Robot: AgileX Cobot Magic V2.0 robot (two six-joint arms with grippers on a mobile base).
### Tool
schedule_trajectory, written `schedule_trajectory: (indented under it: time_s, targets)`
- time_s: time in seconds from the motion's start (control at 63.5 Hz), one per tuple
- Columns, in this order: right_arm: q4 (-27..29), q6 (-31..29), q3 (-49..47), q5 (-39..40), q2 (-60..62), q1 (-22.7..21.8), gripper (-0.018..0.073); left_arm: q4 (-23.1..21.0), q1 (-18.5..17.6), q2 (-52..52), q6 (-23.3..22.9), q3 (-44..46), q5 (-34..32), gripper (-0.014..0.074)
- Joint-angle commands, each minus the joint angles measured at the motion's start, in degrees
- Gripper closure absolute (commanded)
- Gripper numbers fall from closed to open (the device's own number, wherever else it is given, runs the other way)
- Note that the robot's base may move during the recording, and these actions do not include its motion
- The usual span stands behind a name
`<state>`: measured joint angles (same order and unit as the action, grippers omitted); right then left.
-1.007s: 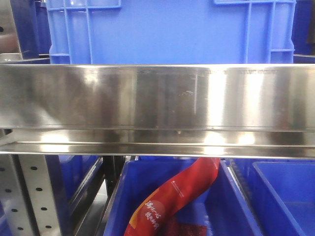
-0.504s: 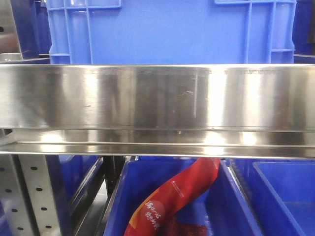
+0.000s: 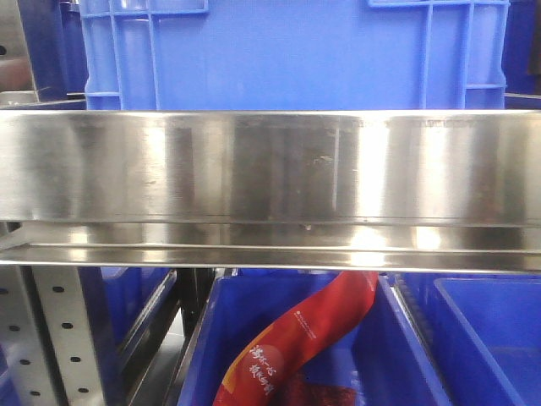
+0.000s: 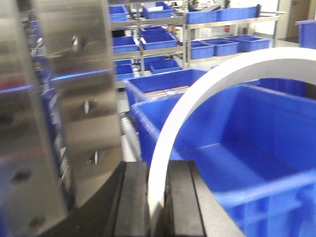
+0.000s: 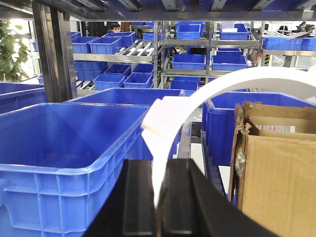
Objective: Grab PVC pipe and place in blue bin
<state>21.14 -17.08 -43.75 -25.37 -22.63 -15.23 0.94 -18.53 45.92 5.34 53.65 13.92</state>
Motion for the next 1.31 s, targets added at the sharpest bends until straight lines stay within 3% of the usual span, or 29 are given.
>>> schedule_trajectory:
  time_s: [0.0,0.22,0.756,1.291]
  targets:
    - [0.3,-0.4,-0.2,1.9,-0.1,0.0,0.0728,-0.1,-2.6,2.9,1.7,3.1,-1.9,0.0707]
    - [0.3,-0.4,-0.2,1.9,-0.1,0.0,0.0728,-0.1,-6.4,10.1,2.0,7.7,-4.3,0.0707]
    - [0.3,-0.4,-0.2,1.9,-0.3,0.0,0.0728,1.2,-6.5,21.8,2.0,16.9,-9.8,0.0707]
    - [0.4,-0.4,-0.2,1.9,-1.7,0.0,0.0728,1.9,-6.5,33.6,2.0,24.3,-11.0,0.0707]
